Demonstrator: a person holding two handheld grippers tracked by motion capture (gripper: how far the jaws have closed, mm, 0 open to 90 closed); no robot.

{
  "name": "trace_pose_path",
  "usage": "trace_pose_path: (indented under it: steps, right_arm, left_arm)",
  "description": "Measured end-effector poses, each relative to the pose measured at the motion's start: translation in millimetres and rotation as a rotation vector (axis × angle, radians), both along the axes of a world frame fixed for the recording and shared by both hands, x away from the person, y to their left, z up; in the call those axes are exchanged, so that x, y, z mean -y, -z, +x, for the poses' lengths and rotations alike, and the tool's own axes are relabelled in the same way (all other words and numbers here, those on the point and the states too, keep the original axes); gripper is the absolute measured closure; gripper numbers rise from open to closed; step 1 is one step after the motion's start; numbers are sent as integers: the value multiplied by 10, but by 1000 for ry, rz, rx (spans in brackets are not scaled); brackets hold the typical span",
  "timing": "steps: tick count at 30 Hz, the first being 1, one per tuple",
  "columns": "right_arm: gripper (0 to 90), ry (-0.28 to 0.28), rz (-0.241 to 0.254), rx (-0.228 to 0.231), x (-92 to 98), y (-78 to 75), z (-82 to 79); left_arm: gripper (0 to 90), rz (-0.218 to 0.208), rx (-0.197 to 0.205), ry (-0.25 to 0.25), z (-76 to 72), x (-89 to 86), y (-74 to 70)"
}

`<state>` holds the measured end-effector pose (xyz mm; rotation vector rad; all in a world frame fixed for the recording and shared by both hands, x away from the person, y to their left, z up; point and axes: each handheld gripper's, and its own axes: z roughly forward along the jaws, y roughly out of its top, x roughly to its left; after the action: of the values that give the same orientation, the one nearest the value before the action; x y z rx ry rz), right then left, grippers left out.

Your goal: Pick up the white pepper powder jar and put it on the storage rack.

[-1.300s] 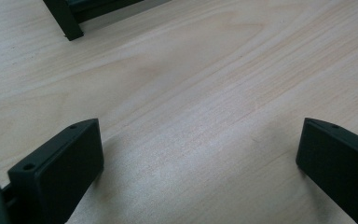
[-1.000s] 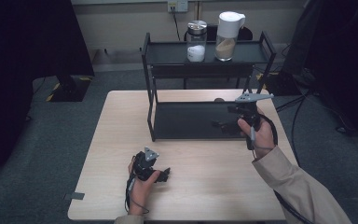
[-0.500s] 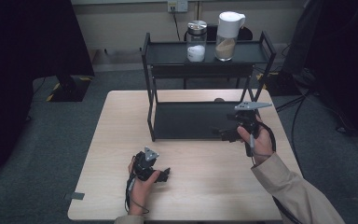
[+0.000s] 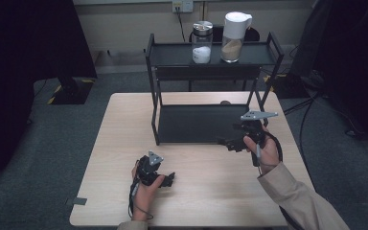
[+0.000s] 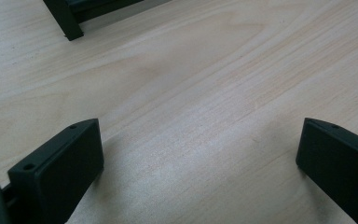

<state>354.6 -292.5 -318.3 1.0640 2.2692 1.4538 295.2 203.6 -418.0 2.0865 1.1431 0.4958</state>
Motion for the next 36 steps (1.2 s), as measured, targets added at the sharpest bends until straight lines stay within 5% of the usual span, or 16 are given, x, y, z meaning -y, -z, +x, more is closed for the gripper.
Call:
trace_pose_path:
  steps: [36]
  right_arm:
    - [10, -1, -9, -52, 199, 413, -116]
  left_arm:
    - [0, -1, 0, 0, 0, 0, 1]
